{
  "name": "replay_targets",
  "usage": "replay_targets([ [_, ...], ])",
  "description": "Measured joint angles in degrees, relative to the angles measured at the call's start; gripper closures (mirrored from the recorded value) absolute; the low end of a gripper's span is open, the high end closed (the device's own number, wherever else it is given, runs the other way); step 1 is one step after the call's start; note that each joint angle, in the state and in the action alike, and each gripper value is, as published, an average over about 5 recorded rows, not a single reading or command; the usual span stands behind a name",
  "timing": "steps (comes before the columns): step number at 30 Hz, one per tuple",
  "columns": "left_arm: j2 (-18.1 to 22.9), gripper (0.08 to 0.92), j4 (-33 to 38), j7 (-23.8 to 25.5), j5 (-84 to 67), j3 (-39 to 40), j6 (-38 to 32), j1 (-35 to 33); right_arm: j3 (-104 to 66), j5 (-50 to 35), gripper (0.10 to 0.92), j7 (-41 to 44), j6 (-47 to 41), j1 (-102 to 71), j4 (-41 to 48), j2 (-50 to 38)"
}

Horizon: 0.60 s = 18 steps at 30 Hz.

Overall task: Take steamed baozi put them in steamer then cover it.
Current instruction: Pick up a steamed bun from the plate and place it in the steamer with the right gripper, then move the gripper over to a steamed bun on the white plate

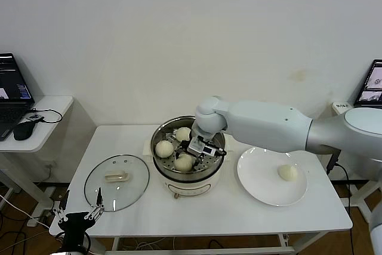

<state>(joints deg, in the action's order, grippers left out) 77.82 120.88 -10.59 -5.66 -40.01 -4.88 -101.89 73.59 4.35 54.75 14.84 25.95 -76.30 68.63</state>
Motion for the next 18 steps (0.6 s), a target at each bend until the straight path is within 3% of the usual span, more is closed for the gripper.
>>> replay_targets([
  [4,-0.09,0.177,0.06,0.01,0.0,0.0,0.0,0.02,-0.59,-0.47,0.21,-0.31,-0.12,0.37,-0.31,-0.52],
  [11,-0.59,0.177,0.22,0.06,0.0,-0.14,0.02,0.28,-2.26,-2.63,0.202,0.32,-2.71,2.17,-0.6,-2.56],
  [18,-1.36,0.177,0.3,0.17,-0.03,-0.39,0.15,0.71,-4.7,-5.69,0.203,1.37,-11.49,3.53,-1.64,-7.55],
])
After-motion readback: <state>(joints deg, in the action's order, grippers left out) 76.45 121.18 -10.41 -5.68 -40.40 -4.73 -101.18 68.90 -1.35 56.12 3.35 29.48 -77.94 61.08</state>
